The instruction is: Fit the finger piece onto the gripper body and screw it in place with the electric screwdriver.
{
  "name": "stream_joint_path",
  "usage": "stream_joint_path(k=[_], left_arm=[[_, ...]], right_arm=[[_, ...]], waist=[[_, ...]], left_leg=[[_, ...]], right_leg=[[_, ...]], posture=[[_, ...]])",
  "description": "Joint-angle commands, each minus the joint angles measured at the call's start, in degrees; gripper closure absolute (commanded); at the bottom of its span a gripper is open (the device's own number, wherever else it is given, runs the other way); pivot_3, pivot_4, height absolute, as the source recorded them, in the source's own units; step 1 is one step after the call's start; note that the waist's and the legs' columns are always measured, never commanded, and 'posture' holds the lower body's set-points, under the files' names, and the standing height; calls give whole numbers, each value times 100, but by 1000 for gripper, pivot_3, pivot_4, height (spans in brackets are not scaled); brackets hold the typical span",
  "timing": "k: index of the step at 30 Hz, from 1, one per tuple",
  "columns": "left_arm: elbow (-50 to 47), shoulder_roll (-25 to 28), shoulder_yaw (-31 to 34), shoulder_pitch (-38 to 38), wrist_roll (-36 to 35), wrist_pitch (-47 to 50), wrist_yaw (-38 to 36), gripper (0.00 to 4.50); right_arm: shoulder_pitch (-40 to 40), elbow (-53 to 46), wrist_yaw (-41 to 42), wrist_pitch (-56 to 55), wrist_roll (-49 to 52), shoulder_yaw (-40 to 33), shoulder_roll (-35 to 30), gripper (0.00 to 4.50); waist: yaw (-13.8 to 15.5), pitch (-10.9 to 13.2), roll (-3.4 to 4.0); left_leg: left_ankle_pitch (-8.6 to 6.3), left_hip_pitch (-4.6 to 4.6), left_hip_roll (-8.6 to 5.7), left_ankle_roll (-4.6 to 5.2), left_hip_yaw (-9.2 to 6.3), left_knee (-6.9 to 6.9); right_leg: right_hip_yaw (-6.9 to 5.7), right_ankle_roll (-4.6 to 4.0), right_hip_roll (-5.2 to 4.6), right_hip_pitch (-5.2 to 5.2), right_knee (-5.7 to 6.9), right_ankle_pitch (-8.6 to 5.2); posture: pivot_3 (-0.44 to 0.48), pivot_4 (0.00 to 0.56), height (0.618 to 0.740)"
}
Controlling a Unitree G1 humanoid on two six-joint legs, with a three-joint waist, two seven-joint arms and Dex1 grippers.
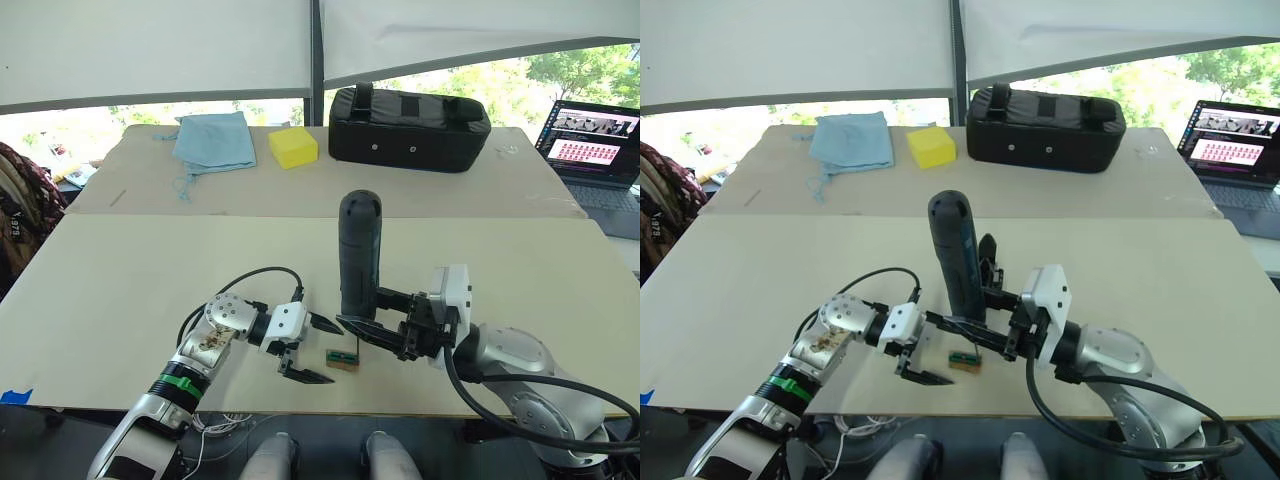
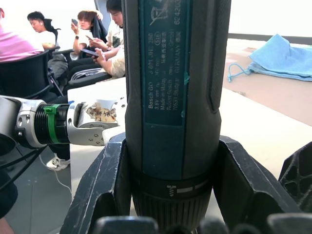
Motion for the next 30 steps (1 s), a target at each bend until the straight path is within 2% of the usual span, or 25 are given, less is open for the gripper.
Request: stream_joint_path(k=[1,30], left_arm=[[-74,-14,-7,-87,-25,-69,-10,0],[-79,-25,2,-92,-28,-47,22,0]], right_arm=[[-138,-274,60,-226,72,-66,27,2585],[-242,-353,-46,243,467,-180,-137,2585]], waist=[[-1,0,0],[1,0,0]], left_leg=[[0,0,0,0,0,0],[0,0,0,0,0,0]], right_leg=[[0,0,0,0,0,0],[0,0,0,0,0,0]], posture=[[0,150,740],[0,150,740]])
